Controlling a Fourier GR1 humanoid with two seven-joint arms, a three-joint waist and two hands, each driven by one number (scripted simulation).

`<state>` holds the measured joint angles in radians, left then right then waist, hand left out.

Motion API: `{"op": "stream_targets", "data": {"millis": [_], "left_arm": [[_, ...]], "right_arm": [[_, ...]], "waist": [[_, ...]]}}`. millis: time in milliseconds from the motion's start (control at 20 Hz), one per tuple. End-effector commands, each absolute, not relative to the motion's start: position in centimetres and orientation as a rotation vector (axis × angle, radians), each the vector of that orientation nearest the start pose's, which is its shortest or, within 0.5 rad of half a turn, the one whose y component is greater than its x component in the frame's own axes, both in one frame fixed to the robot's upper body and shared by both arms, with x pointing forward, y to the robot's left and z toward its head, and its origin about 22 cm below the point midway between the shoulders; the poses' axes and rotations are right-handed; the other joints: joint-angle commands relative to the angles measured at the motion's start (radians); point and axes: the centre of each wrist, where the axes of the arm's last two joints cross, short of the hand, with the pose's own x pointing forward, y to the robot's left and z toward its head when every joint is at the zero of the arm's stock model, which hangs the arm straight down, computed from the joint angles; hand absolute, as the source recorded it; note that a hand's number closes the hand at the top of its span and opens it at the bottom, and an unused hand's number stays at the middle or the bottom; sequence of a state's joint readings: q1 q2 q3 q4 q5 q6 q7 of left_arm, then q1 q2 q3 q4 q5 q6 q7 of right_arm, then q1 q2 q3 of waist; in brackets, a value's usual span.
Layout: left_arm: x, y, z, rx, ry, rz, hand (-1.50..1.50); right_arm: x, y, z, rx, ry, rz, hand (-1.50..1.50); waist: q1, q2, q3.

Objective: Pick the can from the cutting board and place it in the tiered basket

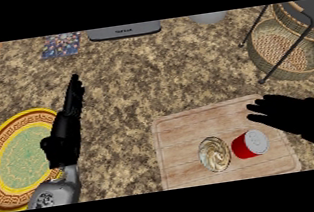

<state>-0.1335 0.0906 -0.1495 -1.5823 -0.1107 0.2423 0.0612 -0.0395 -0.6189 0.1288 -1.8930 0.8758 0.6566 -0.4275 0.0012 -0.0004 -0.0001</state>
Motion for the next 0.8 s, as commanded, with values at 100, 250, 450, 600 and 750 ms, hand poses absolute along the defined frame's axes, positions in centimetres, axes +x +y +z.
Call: {"op": "stream_targets", "data": {"millis": [100,250,450,600,750], "left_arm": [[27.7,20.7,2.9,0.202,-1.668,-0.119,0.0],[28.4,20.9,3.0,0.196,-1.664,-0.091,0.0],[27.8,20.9,3.6,0.192,-1.673,-0.111,0.0],[28.4,21.4,2.6,0.191,-1.658,-0.101,0.0],[27.8,20.6,2.7,0.193,-1.652,-0.096,0.0]], "right_arm": [[23.6,-28.6,11.1,-0.28,-1.361,1.868,-1.5],[23.2,-27.4,10.6,-0.286,-1.356,1.866,-1.5],[23.7,-25.5,9.0,-0.285,-1.321,1.889,-1.5],[24.3,-25.4,9.2,-0.298,-1.298,1.876,-1.5],[23.4,-23.2,8.8,-0.283,-1.318,1.877,-1.5]], "waist": [[-0.001,0.001,0.0],[-0.002,0.0,0.0],[0.0,0.001,0.0],[-0.002,0.001,0.0],[-0.001,0.0,0.0]]}}
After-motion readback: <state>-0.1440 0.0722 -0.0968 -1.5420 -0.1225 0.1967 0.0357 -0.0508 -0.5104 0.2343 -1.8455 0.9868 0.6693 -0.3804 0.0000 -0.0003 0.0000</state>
